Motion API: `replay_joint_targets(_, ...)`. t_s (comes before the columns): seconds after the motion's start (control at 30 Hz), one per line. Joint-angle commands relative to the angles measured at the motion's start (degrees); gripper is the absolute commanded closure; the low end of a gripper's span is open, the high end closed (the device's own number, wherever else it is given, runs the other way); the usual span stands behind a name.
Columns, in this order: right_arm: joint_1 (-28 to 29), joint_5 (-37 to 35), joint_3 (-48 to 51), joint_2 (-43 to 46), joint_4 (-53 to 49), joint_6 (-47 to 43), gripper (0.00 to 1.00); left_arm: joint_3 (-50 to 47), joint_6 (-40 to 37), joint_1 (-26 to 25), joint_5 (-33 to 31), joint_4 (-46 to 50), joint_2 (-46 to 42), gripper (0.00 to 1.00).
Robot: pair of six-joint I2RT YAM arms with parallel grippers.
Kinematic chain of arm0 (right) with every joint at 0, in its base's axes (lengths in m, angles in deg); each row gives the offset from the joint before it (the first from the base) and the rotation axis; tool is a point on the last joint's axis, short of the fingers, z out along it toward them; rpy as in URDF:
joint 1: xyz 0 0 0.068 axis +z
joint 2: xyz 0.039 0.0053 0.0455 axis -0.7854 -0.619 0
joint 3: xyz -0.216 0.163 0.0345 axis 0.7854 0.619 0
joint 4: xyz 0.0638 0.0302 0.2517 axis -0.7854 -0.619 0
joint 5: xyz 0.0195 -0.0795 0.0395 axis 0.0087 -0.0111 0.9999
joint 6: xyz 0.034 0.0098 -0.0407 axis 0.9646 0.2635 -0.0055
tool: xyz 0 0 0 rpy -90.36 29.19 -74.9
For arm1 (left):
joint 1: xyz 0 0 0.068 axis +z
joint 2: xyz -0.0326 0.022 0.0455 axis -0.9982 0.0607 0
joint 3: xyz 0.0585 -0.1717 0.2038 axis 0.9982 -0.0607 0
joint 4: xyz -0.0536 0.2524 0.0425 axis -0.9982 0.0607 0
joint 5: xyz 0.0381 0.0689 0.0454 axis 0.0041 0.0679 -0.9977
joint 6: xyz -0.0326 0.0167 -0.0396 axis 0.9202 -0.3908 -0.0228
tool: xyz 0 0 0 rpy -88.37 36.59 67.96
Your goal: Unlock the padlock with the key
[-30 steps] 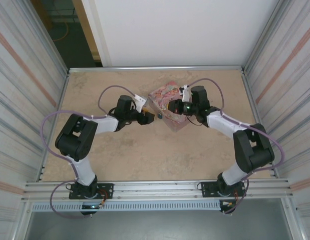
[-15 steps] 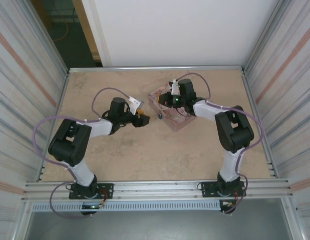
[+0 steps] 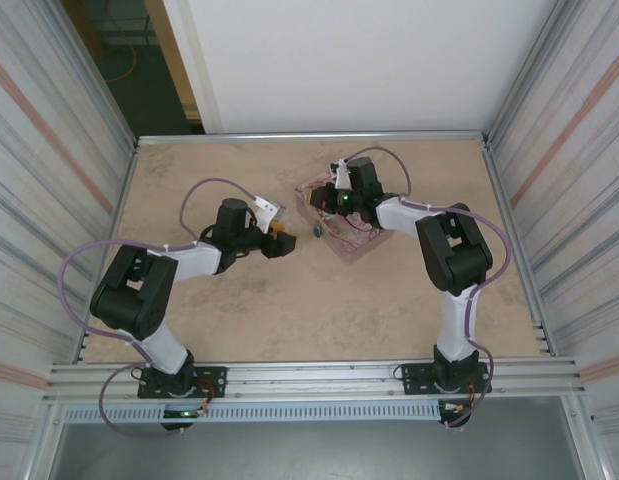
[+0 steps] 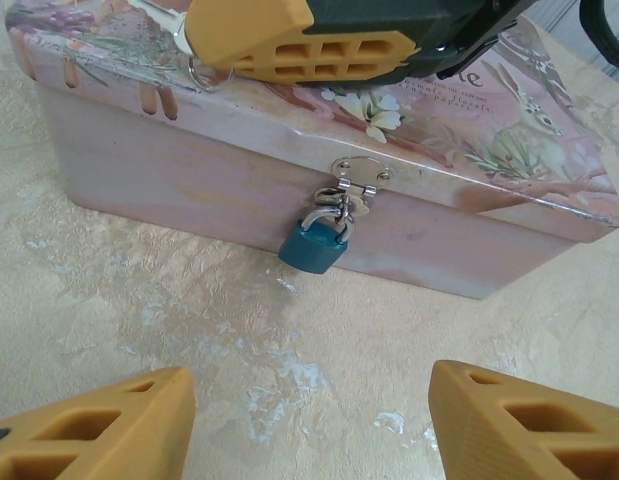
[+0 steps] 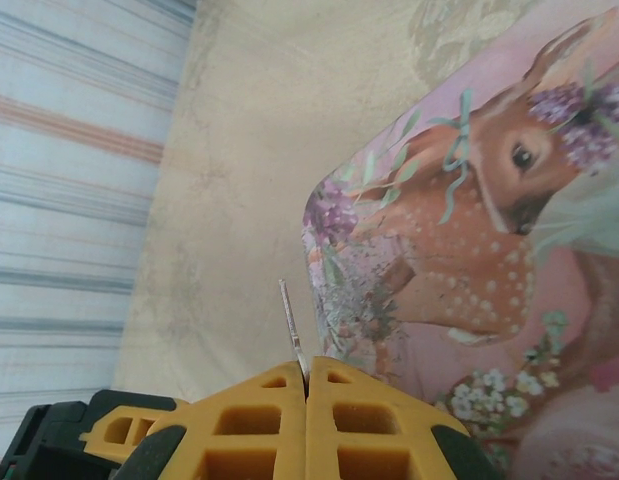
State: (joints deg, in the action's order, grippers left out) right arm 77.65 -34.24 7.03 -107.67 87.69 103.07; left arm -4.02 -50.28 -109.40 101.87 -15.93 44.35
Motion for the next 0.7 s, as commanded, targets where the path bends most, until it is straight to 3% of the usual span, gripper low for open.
replay_joint_targets(0.0, 1.55, 2.85, 1.8, -1.73, -1.83, -1.0, 1.0, -1.36, -3.18, -0.66, -0.26, 0.24, -1.73, 0.36)
replay_joint_targets(0.67, 5.66, 7.2, 8.2, 3.5, -3.47, -3.81, 1.0, -7.94, -7.2, -3.26, -2.12, -10.58, -2.17, 0.37)
